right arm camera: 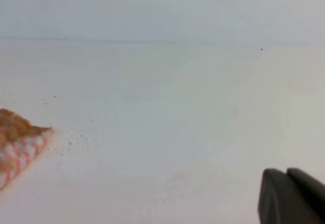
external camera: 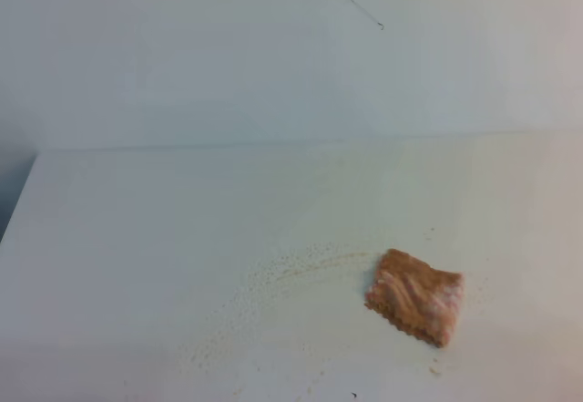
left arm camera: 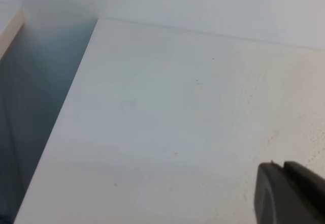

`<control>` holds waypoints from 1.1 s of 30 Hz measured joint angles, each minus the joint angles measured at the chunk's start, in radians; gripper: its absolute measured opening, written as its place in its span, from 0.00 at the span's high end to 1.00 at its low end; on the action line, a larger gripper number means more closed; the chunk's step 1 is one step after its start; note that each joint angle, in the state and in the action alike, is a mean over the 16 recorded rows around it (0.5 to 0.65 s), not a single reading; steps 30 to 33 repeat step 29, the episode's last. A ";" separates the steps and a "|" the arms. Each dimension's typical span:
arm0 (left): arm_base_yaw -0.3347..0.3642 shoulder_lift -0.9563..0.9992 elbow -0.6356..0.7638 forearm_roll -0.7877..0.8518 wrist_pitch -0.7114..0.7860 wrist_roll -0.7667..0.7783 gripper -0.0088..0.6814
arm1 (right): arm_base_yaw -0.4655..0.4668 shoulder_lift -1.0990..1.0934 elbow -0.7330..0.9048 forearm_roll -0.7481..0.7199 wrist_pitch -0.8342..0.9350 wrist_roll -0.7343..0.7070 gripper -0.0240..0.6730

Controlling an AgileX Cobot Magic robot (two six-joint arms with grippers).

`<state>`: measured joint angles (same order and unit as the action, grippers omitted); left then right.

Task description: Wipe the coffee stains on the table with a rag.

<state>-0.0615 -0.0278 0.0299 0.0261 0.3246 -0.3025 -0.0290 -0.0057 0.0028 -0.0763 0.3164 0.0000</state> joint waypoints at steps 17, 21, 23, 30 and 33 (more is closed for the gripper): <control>0.000 0.002 0.000 0.000 -0.001 0.000 0.99 | 0.000 0.000 0.000 0.001 0.000 0.000 0.97; 0.000 0.002 -0.003 0.000 -0.001 0.000 0.99 | 0.000 0.000 0.000 0.001 0.000 0.000 0.97; 0.000 0.004 -0.004 0.000 -0.001 0.000 0.99 | 0.000 0.000 0.000 0.001 0.000 0.000 0.97; 0.000 0.003 -0.001 0.000 -0.004 0.000 0.99 | 0.000 0.000 0.000 0.001 0.000 0.000 0.97; 0.000 0.003 -0.001 0.000 -0.004 0.000 0.99 | 0.000 0.000 0.000 0.001 0.000 0.000 0.97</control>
